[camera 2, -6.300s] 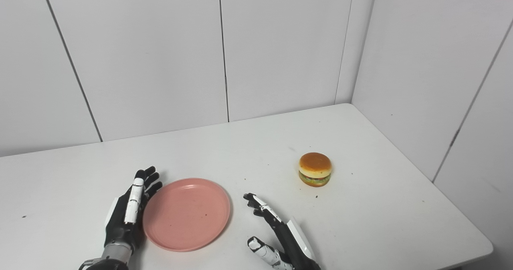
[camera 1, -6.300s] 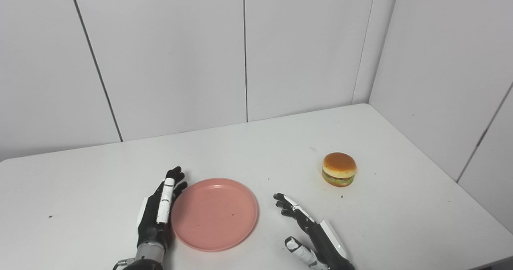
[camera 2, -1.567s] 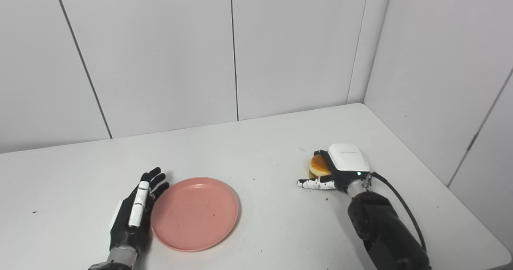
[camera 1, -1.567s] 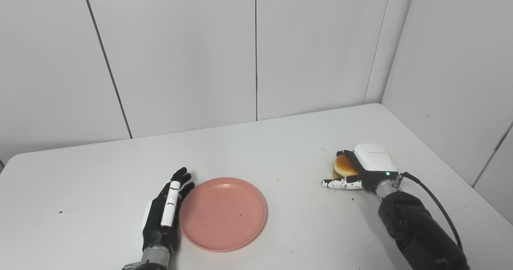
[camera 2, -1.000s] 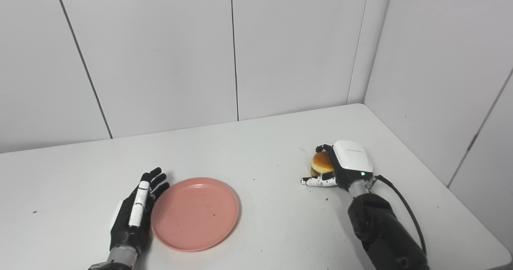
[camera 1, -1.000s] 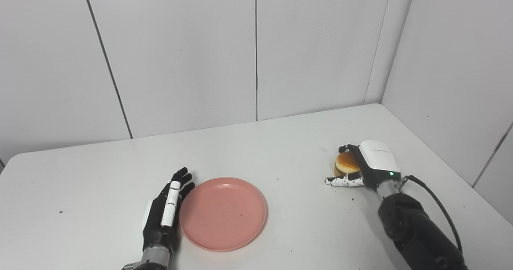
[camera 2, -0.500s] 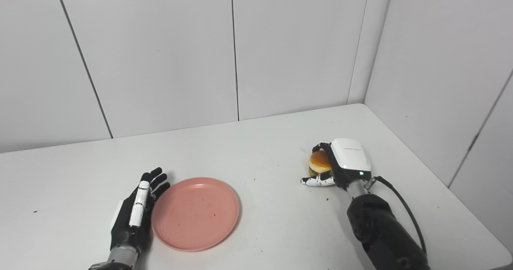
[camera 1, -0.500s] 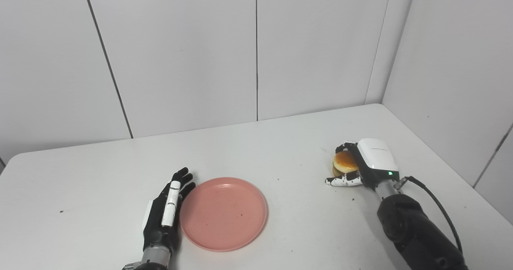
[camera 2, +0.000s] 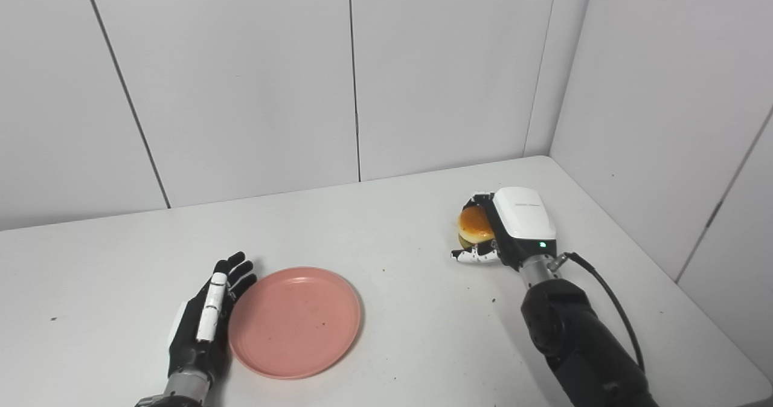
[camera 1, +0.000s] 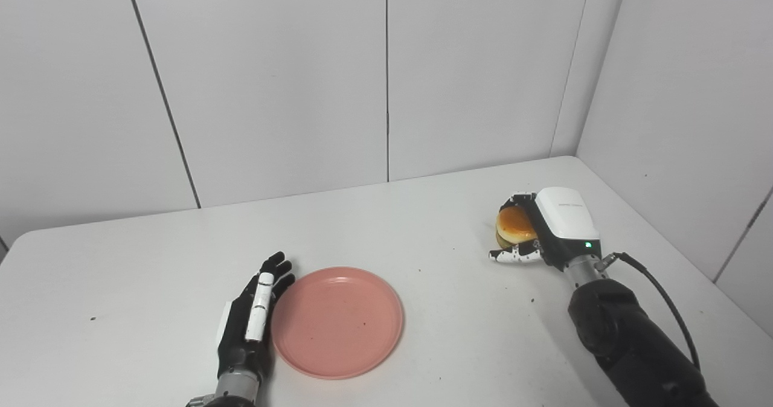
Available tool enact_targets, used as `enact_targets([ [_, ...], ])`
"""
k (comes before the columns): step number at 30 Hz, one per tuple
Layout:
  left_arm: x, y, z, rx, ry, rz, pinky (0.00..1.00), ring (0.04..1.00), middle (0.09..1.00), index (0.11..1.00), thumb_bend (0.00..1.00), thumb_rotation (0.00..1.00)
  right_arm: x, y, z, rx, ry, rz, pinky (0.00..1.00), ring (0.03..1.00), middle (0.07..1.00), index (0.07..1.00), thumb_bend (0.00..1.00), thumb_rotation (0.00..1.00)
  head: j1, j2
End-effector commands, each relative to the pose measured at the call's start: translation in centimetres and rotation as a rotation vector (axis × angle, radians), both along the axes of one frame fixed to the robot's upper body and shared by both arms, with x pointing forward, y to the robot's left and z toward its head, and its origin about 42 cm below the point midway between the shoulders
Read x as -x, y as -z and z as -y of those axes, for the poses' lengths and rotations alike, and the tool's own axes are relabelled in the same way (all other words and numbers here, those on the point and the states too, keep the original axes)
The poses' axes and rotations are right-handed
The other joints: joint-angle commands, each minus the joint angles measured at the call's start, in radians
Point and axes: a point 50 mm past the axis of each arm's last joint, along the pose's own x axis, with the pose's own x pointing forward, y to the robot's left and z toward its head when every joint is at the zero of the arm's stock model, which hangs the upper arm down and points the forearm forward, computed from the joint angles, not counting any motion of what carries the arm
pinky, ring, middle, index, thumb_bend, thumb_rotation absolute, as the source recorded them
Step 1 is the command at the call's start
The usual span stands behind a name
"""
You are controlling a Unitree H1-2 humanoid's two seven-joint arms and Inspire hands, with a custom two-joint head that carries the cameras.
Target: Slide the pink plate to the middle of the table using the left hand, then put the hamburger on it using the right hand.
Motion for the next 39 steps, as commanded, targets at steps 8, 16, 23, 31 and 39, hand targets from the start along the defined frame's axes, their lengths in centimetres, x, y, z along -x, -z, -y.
enact_targets([
  [8,-0.1,-0.4,1.0,-0.018,0.001,0.013,0.90,0.845,0.849,0.812,0.67,0.84,0.0,-6.8,-3.1,0.020,-0.122,0.191,0.23,0.285,0.360,0.477,0.51,0.15,0.019,0.003],
  [16,0.0,-0.7,1.8,-0.026,0.000,0.018,0.88,0.834,0.843,0.814,0.66,0.86,0.1,-9.0,-6.1,-0.019,-0.195,0.215,0.23,0.291,0.375,0.478,0.51,0.16,0.079,0.014],
  [23,0.0,-0.9,2.7,-0.024,0.006,0.019,0.89,0.830,0.849,0.815,0.65,0.87,0.1,-9.9,-8.0,-0.068,-0.235,0.240,0.22,0.286,0.368,0.478,0.51,0.16,0.129,0.020],
  [31,-0.1,-0.6,3.4,-0.033,0.010,0.023,0.85,0.812,0.840,0.801,0.66,0.90,-0.1,-10.1,-11.4,-0.154,-0.303,0.258,0.22,0.285,0.367,0.478,0.51,0.15,0.161,0.018],
  [39,-0.2,-0.5,3.8,-0.029,0.007,0.022,0.83,0.812,0.841,0.803,0.66,0.91,0.3,-10.0,-16.4,-0.206,-0.386,0.256,0.22,0.286,0.367,0.478,0.51,0.15,0.177,0.016],
])
